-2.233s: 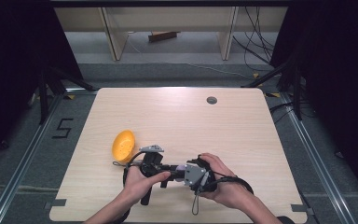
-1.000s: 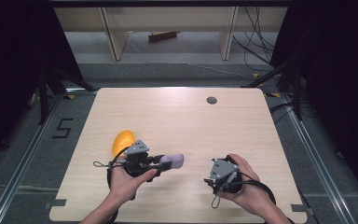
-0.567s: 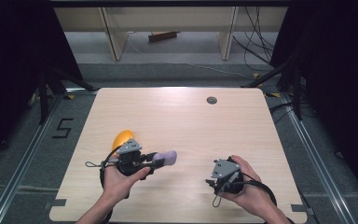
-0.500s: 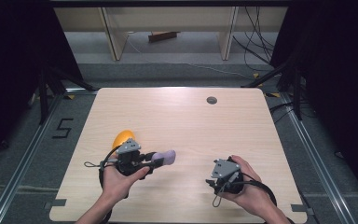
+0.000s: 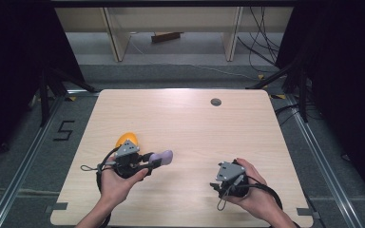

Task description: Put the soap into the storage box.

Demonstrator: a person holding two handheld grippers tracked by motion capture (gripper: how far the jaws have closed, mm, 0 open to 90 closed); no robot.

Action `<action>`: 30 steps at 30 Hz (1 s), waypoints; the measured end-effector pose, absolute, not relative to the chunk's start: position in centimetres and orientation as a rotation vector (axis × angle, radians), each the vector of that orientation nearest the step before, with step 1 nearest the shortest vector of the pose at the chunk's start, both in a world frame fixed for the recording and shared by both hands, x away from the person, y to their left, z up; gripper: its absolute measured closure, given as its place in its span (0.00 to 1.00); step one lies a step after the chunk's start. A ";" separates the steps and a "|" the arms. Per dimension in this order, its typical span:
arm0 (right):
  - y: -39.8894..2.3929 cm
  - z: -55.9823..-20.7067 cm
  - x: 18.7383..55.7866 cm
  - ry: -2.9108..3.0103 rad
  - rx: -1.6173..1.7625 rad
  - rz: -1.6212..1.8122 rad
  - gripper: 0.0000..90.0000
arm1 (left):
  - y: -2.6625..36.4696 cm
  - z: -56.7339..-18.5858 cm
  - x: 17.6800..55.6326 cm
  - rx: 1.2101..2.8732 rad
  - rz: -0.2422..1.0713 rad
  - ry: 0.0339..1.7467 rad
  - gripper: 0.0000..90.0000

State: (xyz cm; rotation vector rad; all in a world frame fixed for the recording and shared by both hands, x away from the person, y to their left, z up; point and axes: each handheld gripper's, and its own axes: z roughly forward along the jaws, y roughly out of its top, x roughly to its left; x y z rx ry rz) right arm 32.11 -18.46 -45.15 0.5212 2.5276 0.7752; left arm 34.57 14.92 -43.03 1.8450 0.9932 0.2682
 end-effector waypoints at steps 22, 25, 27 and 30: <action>-18.4 -45.4 32.2 2.542 0.523 0.767 0.34 | 16.2 -42.8 34.4 1.820 0.408 1.062 0.66; -18.4 -45.3 32.2 2.542 0.525 0.770 0.34 | 16.5 -42.7 34.5 1.813 0.419 1.070 0.66; -18.4 -45.3 32.2 2.538 0.529 0.769 0.34 | 16.7 -42.6 34.6 1.816 0.432 1.066 0.66; -18.5 -45.3 32.2 2.538 0.531 0.767 0.34 | 17.0 -42.6 34.8 1.810 0.442 1.074 0.66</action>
